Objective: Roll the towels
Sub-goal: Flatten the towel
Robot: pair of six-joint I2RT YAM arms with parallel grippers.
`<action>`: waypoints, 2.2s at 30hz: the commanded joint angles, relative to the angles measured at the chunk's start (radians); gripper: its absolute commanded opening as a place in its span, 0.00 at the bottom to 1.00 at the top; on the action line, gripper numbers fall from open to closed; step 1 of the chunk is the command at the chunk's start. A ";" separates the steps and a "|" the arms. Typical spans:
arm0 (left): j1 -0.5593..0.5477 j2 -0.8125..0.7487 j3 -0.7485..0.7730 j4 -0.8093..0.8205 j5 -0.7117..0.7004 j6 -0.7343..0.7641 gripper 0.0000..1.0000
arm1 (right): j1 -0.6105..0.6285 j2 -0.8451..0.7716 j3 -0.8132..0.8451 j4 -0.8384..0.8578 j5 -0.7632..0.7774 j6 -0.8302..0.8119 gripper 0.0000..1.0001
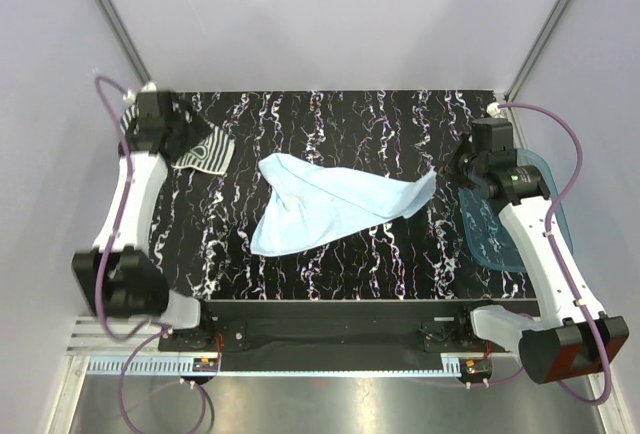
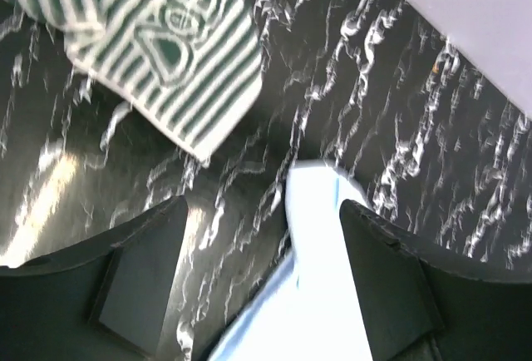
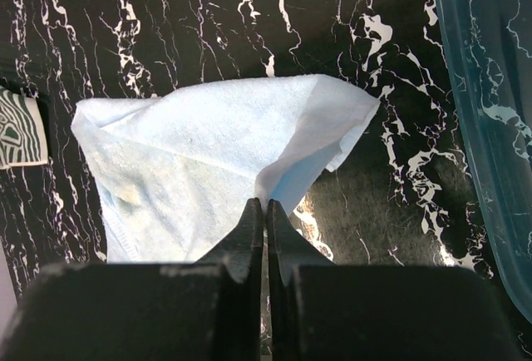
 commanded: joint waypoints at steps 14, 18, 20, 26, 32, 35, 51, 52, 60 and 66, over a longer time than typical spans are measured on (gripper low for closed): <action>-0.366 -0.695 -0.870 -0.169 0.066 -0.285 0.77 | 0.004 -0.138 0.000 -0.091 -0.029 0.007 0.00; -0.463 -0.689 -0.888 -0.166 0.013 -0.404 0.77 | 0.004 -0.151 -0.003 -0.102 -0.029 0.016 0.00; -0.483 -0.679 -0.926 -0.114 0.012 -0.418 0.77 | 0.004 -0.155 0.000 -0.103 -0.029 0.016 0.00; -0.494 -0.591 -0.974 0.003 -0.023 -0.429 0.76 | 0.004 -0.154 0.004 -0.111 -0.029 0.010 0.00; -0.496 -0.475 -0.971 0.098 -0.049 -0.409 0.73 | 0.004 -0.148 0.000 -0.106 -0.029 -0.004 0.00; -0.496 -0.427 -0.974 0.150 -0.046 -0.408 0.71 | 0.002 -0.146 -0.006 -0.109 -0.028 -0.010 0.00; -0.497 -0.382 -0.797 0.090 -0.161 -0.330 0.00 | 0.002 -0.115 0.009 -0.102 -0.025 -0.022 0.00; -0.496 -0.401 -0.766 0.025 -0.196 -0.316 0.00 | 0.004 -0.109 0.019 -0.103 -0.025 -0.024 0.00; -0.490 -0.553 -0.176 -0.339 -0.403 -0.123 0.00 | 0.004 0.010 0.256 -0.152 -0.008 -0.059 0.00; -0.364 -0.426 0.254 -0.430 -0.401 0.037 0.00 | -0.007 0.234 0.551 -0.238 0.005 -0.080 0.00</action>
